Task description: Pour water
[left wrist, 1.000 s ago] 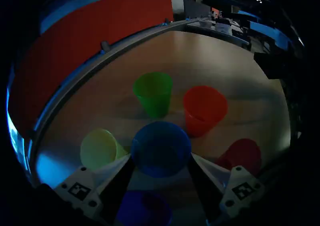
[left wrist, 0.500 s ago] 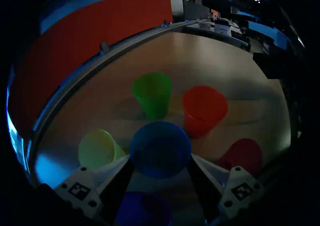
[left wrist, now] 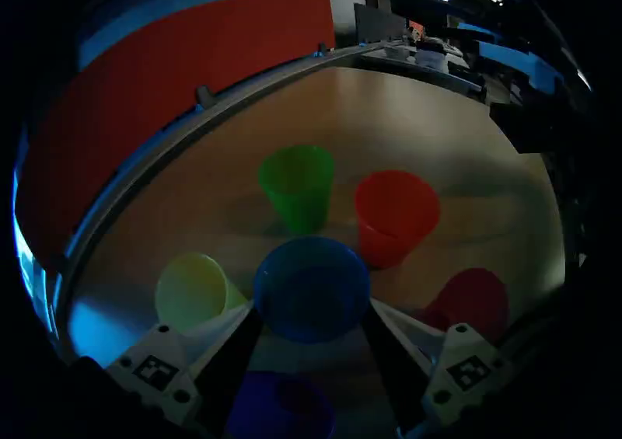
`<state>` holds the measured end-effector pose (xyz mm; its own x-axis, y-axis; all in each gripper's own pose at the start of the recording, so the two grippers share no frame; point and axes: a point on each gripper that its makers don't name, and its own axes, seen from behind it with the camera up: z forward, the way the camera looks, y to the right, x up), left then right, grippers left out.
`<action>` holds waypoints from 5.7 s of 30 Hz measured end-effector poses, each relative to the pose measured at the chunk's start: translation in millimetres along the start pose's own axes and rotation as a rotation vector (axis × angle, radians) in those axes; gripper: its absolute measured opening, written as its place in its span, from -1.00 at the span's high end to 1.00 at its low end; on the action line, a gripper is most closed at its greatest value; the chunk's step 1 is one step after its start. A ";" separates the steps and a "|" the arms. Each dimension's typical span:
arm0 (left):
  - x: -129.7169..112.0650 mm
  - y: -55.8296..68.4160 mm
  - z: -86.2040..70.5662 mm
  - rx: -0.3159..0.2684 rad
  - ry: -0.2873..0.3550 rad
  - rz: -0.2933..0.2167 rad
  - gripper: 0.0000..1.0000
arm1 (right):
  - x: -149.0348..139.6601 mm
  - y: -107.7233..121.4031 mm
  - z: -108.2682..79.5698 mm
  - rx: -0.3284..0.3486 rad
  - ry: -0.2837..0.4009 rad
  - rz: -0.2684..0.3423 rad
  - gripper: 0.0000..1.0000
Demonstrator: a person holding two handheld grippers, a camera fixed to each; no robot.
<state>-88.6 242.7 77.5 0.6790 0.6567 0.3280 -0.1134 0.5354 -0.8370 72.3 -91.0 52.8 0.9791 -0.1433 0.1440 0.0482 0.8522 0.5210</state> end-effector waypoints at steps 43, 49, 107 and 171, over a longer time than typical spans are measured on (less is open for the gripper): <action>25.9 -1.5 -41.0 0.017 0.179 -0.109 -0.65 | 12.0 -7.5 -0.8 0.000 0.009 -0.021 -0.99; 34.5 -2.5 -53.6 0.035 0.224 -0.125 -0.65 | 14.1 -11.2 -0.2 0.003 0.009 -0.028 -0.99; 111.4 -18.9 -169.6 0.194 0.675 -0.148 -0.64 | -4.8 -18.0 28.9 0.029 -0.019 -0.026 -0.99; 122.1 -27.6 -213.3 0.199 0.715 -0.197 -0.64 | -84.3 -44.2 122.3 0.233 -0.318 -0.107 -0.99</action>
<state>152.1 194.8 47.2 0.9965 0.0719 0.0435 -0.0237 0.7367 -0.6758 -36.5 -178.1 120.5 0.8596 -0.4042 0.3127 0.0642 0.6924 0.7187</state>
